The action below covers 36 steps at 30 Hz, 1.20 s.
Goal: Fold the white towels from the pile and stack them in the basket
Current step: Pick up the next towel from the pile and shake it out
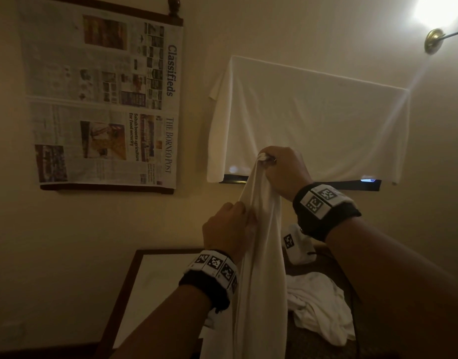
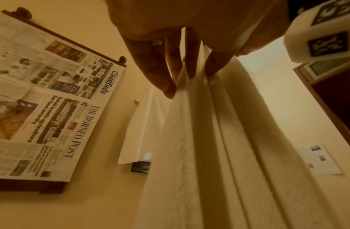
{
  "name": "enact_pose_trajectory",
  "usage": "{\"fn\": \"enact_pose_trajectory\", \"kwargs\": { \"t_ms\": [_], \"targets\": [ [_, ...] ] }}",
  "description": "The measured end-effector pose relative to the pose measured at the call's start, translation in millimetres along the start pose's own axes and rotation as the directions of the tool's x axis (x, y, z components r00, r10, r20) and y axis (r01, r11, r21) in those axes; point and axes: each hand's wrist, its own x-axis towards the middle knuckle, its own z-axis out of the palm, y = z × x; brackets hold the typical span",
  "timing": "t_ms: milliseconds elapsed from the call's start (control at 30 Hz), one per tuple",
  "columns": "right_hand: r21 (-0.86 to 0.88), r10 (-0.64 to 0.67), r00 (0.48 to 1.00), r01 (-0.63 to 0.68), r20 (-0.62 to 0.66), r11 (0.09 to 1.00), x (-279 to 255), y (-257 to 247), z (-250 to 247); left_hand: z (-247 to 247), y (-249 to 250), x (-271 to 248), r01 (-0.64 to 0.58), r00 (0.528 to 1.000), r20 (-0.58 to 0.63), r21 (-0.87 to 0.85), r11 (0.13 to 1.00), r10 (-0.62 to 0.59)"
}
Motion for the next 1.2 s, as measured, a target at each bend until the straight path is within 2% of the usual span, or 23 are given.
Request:
{"fn": "enact_pose_trajectory", "kwargs": {
  "t_ms": [167, 400, 467, 600, 667, 733, 867, 933, 1100, 1167, 1200],
  "targets": [
    [-0.002, 0.017, 1.0, -0.017, 0.017, 1.0, -2.9, 5.5, 0.9, 7.9, -9.8, 3.1, -0.044, 0.999, 0.003, 0.081, 0.996, 0.044],
    [-0.027, 0.011, 1.0, -0.01, 0.019, 1.0, -4.2, 13.9, 5.8, 21.1, -18.4, -2.8, -0.078, 0.997, 0.027, 0.098, 0.992, 0.075],
    [-0.022, 0.013, 1.0, -0.012, 0.01, 1.0, -5.0, 16.9, 5.0, 22.6, -21.9, -2.9, -0.049, 0.999, 0.001, 0.056, 0.997, 0.049],
    [0.002, 0.006, 0.999, -0.006, -0.04, 1.0, -2.8, 22.7, 0.9, 27.3, -32.3, -10.7, 0.036, 0.997, -0.058, -0.153, 0.988, -0.046],
    [0.012, 0.0, 0.999, 0.001, -0.049, 1.0, -1.8, 24.8, -0.8, 40.9, -43.0, -13.8, 0.115, 0.993, -0.005, -0.268, 0.956, -0.121],
    [0.027, 0.007, 0.998, -0.006, -0.063, 1.0, -1.6, 28.2, -2.6, 57.4, -54.8, -19.1, 0.228, 0.972, 0.134, -0.351, 0.908, -0.192],
    [0.091, 0.081, 0.99, -0.071, -0.117, 0.993, -0.5, 39.5, -9.7, 87.9, -79.5, -45.5, 0.291, 0.902, 0.396, -0.257, 0.922, -0.174],
    [0.095, 0.099, 0.989, -0.088, -0.109, 0.992, -0.7, 47.3, -13.5, 90.9, -87.0, -53.2, 0.348, 0.886, 0.416, -0.311, 0.884, -0.203],
    [-0.069, 0.179, 0.984, -0.179, -0.004, 0.981, -9.0, 76.0, -22.7, 67.7, -92.9, -25.4, 0.32, 0.94, 0.246, -0.402, 0.858, -0.235],
    [-0.117, 0.189, 0.97, -0.173, 0.152, 0.978, -17.5, 80.7, -22.0, 52.0, -86.6, -6.7, 0.302, 0.941, 0.263, -0.363, 0.882, -0.214],
    [-0.116, 0.183, 0.945, -0.156, 0.271, 0.981, -24.1, 80.6, -18.3, 46.3, -81.8, 2.1, 0.296, 0.938, 0.282, -0.338, 0.893, -0.204]
  ]
}}
